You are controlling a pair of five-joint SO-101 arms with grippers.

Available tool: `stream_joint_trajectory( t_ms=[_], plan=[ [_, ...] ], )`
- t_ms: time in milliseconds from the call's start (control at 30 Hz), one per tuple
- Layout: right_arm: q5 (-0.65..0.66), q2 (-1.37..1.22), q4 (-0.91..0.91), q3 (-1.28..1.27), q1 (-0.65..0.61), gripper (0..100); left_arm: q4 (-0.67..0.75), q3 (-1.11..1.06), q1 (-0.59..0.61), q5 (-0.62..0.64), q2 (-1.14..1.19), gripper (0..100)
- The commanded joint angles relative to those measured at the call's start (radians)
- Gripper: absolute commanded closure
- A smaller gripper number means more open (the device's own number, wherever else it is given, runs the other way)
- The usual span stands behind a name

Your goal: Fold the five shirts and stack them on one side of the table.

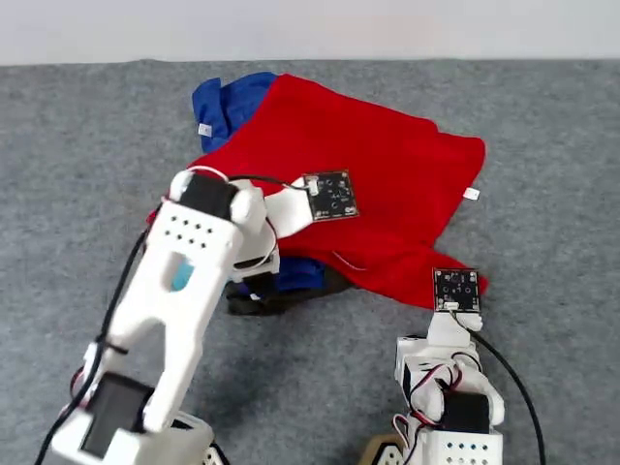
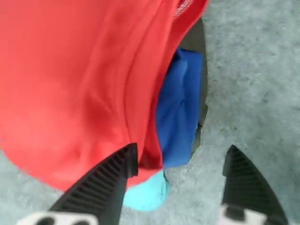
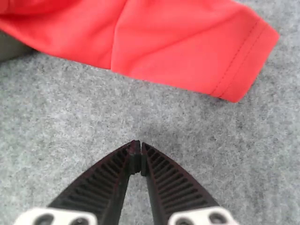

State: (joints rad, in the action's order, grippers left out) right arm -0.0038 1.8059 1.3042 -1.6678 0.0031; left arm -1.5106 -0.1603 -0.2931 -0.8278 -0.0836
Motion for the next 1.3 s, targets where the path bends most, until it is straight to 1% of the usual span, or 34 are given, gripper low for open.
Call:
stream_joint_trajectory(
  t_ms=[0,233,367,500,533,633,733,967,1133,1267],
  plan=[
    [0.009,0.005,0.002,-0.015,0.007,98.9,0.083,0.038,0.009,-0.003,0.069,70],
    [0.009,0.005,0.002,-0.015,0.007,98.9,0.25,0.038,0.071,0.0,0.232,71],
    [0.009,0.005,0.002,-0.015,0.007,98.9,0.353,0.036,0.098,0.02,0.307,83],
    [0.009,0.005,0.002,-0.015,0.007,98.9,0.361,0.039,0.104,0.02,0.318,99],
    [0.009,0.005,0.002,-0.015,0.007,98.9,0.359,0.039,0.109,0.02,0.308,100],
    [0.009,0.005,0.002,-0.015,0.007,98.9,0.328,0.039,0.127,0.02,0.244,100],
    [0.009,0.005,0.002,-0.015,0.007,98.9,0.292,0.039,0.16,0.021,0.13,100],
    [0.009,0.005,0.002,-0.015,0.007,98.9,0.299,0.038,0.261,0.025,-0.175,100],
    [0.009,0.005,0.002,-0.015,0.007,98.9,0.376,0.036,0.353,0.029,-0.341,100],
    [0.009,0.005,0.002,-0.015,0.007,98.9,0.486,0.036,0.456,0.095,-0.391,100]
  ],
)
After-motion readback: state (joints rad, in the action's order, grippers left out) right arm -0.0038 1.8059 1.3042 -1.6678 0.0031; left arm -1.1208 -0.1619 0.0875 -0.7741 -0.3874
